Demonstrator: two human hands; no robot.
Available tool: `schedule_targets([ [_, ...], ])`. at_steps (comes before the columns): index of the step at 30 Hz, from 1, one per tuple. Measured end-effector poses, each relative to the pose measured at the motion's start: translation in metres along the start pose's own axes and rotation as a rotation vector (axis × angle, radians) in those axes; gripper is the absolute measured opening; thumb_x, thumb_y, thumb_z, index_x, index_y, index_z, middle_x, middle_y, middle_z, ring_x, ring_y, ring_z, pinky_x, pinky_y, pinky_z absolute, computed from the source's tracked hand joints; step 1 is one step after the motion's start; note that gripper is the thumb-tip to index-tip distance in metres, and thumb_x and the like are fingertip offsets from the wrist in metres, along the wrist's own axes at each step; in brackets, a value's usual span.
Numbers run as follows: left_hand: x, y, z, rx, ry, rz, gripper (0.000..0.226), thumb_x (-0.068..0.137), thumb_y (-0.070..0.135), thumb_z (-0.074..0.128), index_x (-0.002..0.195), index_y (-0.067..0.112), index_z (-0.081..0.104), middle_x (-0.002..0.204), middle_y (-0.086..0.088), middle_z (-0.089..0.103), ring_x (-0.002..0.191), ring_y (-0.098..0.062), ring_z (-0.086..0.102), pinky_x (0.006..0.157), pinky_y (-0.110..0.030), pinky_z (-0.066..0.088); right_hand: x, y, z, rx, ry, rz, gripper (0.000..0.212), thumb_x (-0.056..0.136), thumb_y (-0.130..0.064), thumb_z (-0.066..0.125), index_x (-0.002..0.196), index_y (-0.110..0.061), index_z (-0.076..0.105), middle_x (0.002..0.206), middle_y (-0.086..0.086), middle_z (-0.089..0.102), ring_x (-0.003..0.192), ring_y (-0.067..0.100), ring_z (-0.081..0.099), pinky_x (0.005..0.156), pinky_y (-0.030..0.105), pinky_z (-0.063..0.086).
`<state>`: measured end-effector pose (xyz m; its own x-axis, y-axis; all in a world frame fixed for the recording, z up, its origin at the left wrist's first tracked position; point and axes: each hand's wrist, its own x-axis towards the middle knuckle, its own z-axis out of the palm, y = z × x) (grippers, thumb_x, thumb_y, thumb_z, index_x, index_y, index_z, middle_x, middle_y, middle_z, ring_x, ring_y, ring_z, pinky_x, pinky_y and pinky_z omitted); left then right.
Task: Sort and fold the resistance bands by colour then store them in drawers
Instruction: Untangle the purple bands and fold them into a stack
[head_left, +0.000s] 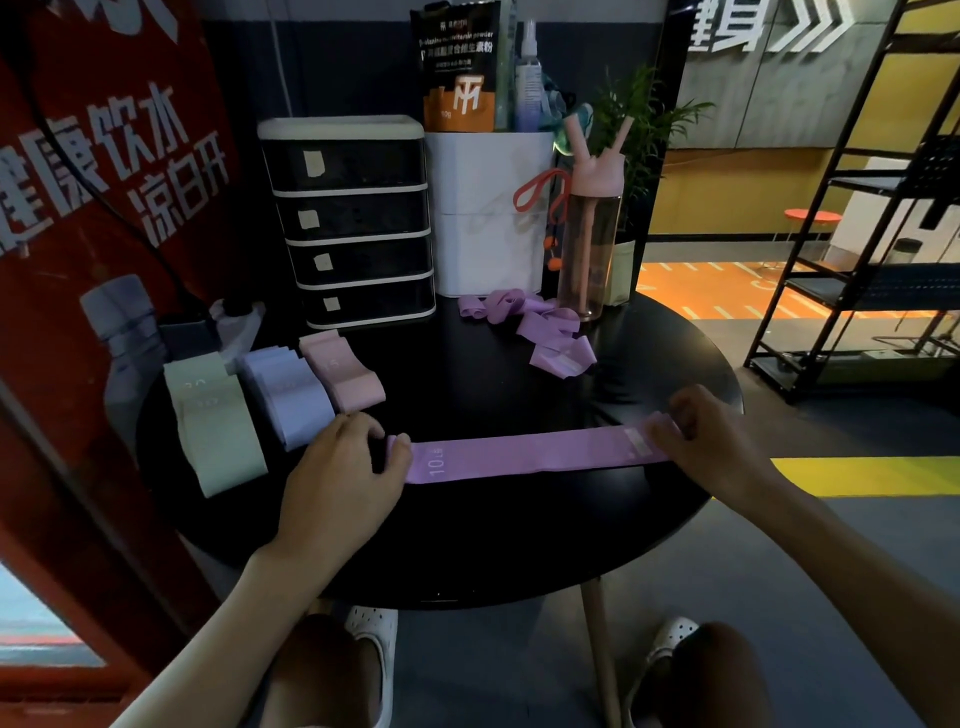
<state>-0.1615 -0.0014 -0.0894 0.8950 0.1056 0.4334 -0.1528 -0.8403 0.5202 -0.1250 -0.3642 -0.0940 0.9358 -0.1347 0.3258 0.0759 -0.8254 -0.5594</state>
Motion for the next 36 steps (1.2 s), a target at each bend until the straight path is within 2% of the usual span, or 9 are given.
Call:
schedule_targets([
  [4, -0.001, 0.0, 0.004, 0.178, -0.045, -0.013, 0.035, 0.092, 0.047, 0.054, 0.086, 0.013, 0.062, 0.091, -0.001, 0.053, 0.084, -0.023, 0.055, 0.069, -0.036, 0.046, -0.003, -0.003, -0.001, -0.063, -0.036, 0.06, 0.037, 0.091, -0.039, 0.065, 0.115, -0.013, 0.053, 0.095, 0.005, 0.062, 0.081, 0.02, 0.058, 0.059, 0.03, 0.042],
  [8, 0.003, 0.001, 0.003, 0.173, -0.071, 0.026, 0.03, 0.088, 0.041, 0.065, 0.081, 0.012, 0.06, 0.083, 0.0, 0.051, 0.078, -0.023, 0.053, 0.071, -0.039, 0.045, -0.002, -0.009, 0.0, 0.112, -0.077, 0.118, 0.037, 0.09, -0.023, 0.07, 0.12, -0.009, 0.054, 0.096, 0.003, 0.06, 0.08, 0.013, 0.056, 0.058, 0.021, 0.039],
  [13, 0.004, 0.003, 0.002, -0.084, -0.125, 0.006, 0.022, 0.086, 0.022, 0.07, 0.077, 0.024, 0.05, 0.074, 0.006, 0.057, 0.067, -0.011, 0.055, 0.062, -0.028, 0.042, -0.004, -0.014, 0.0, 0.2, -0.038, 0.088, 0.035, 0.087, -0.007, 0.07, 0.118, -0.009, 0.052, 0.082, -0.006, 0.054, 0.077, 0.013, 0.057, 0.06, 0.021, 0.04],
  [17, 0.007, 0.01, 0.001, -0.312, -0.078, -0.074, 0.017, 0.089, 0.013, 0.068, 0.094, 0.022, 0.054, 0.087, 0.007, 0.063, 0.076, -0.005, 0.06, 0.061, -0.015, 0.04, -0.002, -0.018, -0.001, 0.271, 0.024, 0.068, 0.036, 0.087, 0.001, 0.067, 0.119, -0.005, 0.053, 0.078, -0.002, 0.055, 0.071, 0.012, 0.055, 0.066, 0.029, 0.045],
  [21, 0.015, 0.012, 0.005, -0.335, -0.071, -0.089, 0.026, 0.089, 0.014, 0.069, 0.105, 0.022, 0.051, 0.087, 0.003, 0.064, 0.075, -0.006, 0.061, 0.059, -0.014, 0.04, 0.002, -0.022, -0.002, 0.289, 0.089, 0.068, 0.032, 0.087, 0.002, 0.066, 0.115, -0.004, 0.053, 0.079, -0.001, 0.055, 0.071, 0.01, 0.054, 0.064, 0.025, 0.043],
  [26, 0.016, 0.006, 0.014, -0.119, -0.154, 0.0, 0.026, 0.091, 0.019, 0.066, 0.112, 0.02, 0.051, 0.098, 0.005, 0.055, 0.089, -0.014, 0.058, 0.069, -0.019, 0.04, 0.002, -0.017, 0.002, 0.089, 0.002, 0.097, 0.031, 0.089, -0.008, 0.068, 0.117, -0.007, 0.054, 0.097, 0.005, 0.051, 0.077, 0.014, 0.048, 0.06, 0.021, 0.034],
  [29, 0.015, 0.007, 0.015, 0.028, -0.067, 0.132, 0.034, 0.088, 0.022, 0.067, 0.119, 0.015, 0.057, 0.115, 0.001, 0.049, 0.111, -0.02, 0.049, 0.091, -0.028, 0.038, -0.002, -0.021, 0.0, -0.037, 0.05, 0.092, 0.033, 0.09, -0.019, 0.066, 0.121, -0.015, 0.055, 0.107, 0.003, 0.046, 0.098, 0.023, 0.047, 0.078, 0.03, 0.035],
  [32, 0.015, 0.018, 0.018, 0.146, -0.054, 0.302, 0.029, 0.089, 0.035, 0.061, 0.115, 0.022, 0.064, 0.116, 0.005, 0.055, 0.112, -0.018, 0.049, 0.093, -0.034, 0.033, -0.006, -0.031, -0.003, -0.175, 0.042, 0.002, 0.033, 0.089, -0.029, 0.066, 0.12, -0.024, 0.058, 0.121, 0.003, 0.049, 0.119, 0.026, 0.04, 0.097, 0.04, 0.029],
  [36, 0.014, 0.029, 0.026, 0.222, -0.175, 0.399, 0.044, 0.084, 0.051, 0.033, 0.096, 0.028, 0.069, 0.101, 0.014, 0.06, 0.098, -0.015, 0.055, 0.086, -0.035, 0.034, -0.009, -0.038, -0.004, -0.344, -0.143, -0.075, 0.005, 0.093, -0.036, 0.059, 0.098, -0.037, 0.057, 0.109, -0.011, 0.046, 0.117, 0.02, 0.036, 0.087, 0.035, 0.021],
])
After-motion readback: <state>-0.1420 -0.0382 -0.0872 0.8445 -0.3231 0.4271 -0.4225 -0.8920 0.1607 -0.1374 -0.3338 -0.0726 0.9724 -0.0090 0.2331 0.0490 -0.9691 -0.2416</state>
